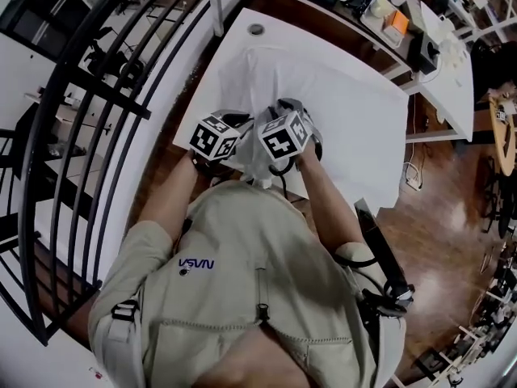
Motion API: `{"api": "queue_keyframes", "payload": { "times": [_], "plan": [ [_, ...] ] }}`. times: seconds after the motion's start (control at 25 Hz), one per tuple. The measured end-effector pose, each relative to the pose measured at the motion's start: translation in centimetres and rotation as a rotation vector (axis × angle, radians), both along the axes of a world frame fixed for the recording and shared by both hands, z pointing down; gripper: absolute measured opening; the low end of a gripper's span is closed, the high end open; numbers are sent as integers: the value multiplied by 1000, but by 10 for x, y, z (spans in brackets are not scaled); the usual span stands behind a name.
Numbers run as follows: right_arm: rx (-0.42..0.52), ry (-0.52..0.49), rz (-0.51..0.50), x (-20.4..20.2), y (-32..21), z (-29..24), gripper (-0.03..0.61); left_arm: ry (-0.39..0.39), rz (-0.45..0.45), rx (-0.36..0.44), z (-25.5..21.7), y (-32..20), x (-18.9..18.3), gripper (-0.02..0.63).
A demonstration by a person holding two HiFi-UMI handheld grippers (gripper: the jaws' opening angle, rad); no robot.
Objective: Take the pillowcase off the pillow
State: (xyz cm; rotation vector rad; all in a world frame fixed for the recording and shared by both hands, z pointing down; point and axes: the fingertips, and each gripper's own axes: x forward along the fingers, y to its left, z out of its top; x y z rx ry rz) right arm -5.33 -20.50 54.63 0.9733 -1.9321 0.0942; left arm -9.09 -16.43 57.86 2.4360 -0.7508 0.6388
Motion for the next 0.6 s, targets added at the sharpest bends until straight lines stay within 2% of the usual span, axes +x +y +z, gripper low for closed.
{"api": "queue_keyframes", "payload": {
  "times": [0.04,0.08,0.12,0.32,0.6],
  "plan": [
    [18,21,-9,0,-2,0,98,-17,2,23,0,2,-1,34],
    [39,33,-13,2,-4,-2,28,-30,3,45,-2,5,-2,27],
    [58,37,-11,3,-8,-6,9,-36,1,67,-5,7,-5,25],
    [123,28,78,38,-30,-26,9,-20,-47,136,-13,25,-20,21],
    [122,-47,310,115,-27,-26,8,31,-98,132,-7,46,-40,15]
  ]
}}
